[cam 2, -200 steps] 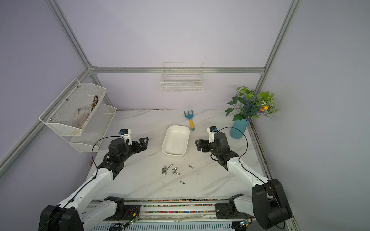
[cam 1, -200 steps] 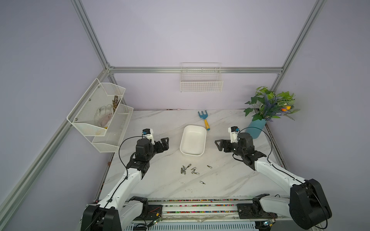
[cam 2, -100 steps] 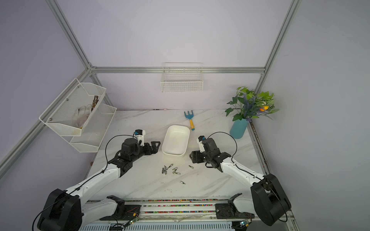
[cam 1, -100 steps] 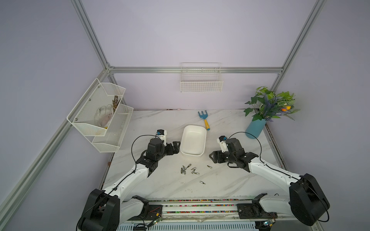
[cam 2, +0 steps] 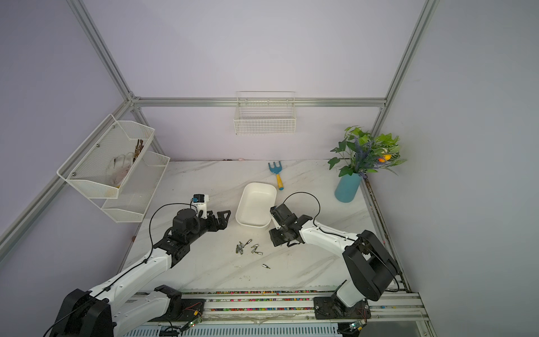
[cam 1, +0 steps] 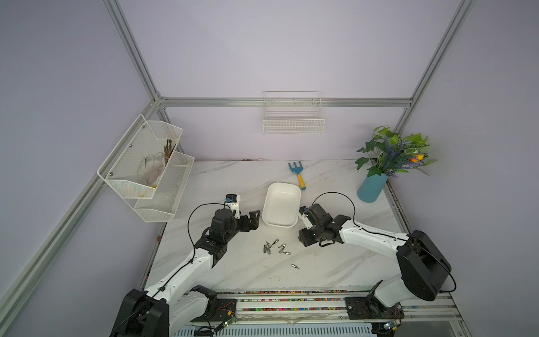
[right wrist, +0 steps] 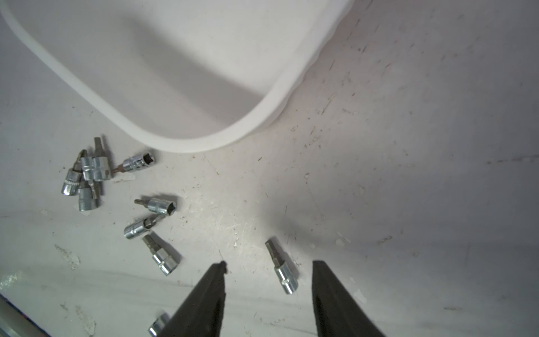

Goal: Put the bit on the desktop into the storage box
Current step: Pick up the screwdriver bit from the center of the board.

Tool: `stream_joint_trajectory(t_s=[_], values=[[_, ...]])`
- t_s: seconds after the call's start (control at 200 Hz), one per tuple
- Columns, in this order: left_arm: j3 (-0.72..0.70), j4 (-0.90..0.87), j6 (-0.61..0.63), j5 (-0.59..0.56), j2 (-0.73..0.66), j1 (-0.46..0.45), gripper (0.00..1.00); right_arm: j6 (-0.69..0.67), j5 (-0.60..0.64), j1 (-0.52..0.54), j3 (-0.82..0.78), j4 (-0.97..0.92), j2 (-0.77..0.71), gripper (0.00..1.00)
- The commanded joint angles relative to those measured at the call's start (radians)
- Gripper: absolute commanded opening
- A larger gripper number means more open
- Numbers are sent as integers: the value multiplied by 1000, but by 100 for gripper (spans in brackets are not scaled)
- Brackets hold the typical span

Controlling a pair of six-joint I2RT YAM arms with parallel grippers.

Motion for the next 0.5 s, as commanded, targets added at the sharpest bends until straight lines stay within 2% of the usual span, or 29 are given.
stream_joint_trajectory(t_s=[0.0, 0.17, 0.495], values=[[6, 39, 28, -15, -6, -3, 100, -32, 31, 17, 29, -84, 58, 46], [0, 39, 34, -34, -14, -3, 100, -43, 45, 28, 58, -113, 113, 39], [-2, 37, 36, -44, -9, -2, 100, -37, 79, 31, 70, -168, 95, 33]])
